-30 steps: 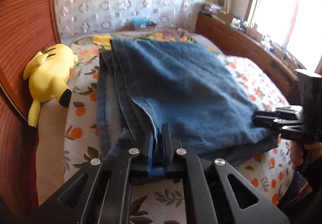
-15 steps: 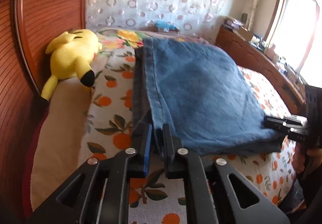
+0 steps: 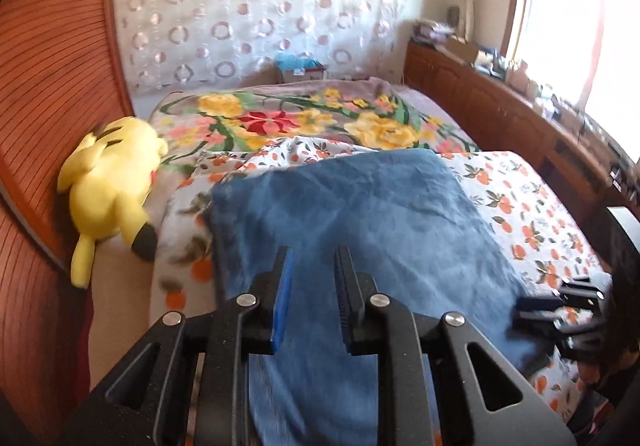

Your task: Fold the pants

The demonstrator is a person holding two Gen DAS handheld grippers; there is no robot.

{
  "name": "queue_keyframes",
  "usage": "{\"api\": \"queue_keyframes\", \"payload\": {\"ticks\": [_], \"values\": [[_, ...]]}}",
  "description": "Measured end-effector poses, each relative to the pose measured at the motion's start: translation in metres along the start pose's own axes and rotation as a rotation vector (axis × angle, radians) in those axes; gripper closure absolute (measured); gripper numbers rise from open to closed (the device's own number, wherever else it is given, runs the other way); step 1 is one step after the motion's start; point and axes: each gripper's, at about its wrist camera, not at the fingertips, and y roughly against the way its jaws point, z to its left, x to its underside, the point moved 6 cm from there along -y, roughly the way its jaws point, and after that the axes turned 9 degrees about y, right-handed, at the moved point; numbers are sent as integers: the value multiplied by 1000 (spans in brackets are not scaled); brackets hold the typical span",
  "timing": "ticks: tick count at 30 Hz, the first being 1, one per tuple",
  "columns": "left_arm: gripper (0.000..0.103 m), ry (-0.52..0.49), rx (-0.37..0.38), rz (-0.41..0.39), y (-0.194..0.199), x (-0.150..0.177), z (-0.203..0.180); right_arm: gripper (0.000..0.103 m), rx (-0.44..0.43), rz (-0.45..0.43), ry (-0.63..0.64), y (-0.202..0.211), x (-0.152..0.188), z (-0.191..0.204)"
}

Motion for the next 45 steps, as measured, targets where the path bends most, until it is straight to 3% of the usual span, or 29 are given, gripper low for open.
{"api": "queue_keyframes", "payload": {"ticks": [8,15,22,27,31,36,40,45], "values": [[81,-15,-66,100,-55,-20,16,80,-2,21,37,-1,-4,-1],[81,15,-88,137,-86,-18,38,80,56,4,97,-2,-47,-31],[81,-26,-96,113,-98,-8,35,80,97,-24,99,-42,-106,-70],[81,-28,-87,84,-100,-6,35,80,102,7,95,-84,-128,-86],[81,-27,-76,70,-101,-7,37,80,67,86,82,-122,-126,-95],[81,-35,-83,81,-101,-9,38,80,80,63,91,-125,-130,-100],[81,-42,-129,67,-84,-17,33,80,81,37,88,-90,-118,-89],[81,-57,-73,23,-43,-15,7,80,29,8,91,-47,-86,-69]]}}
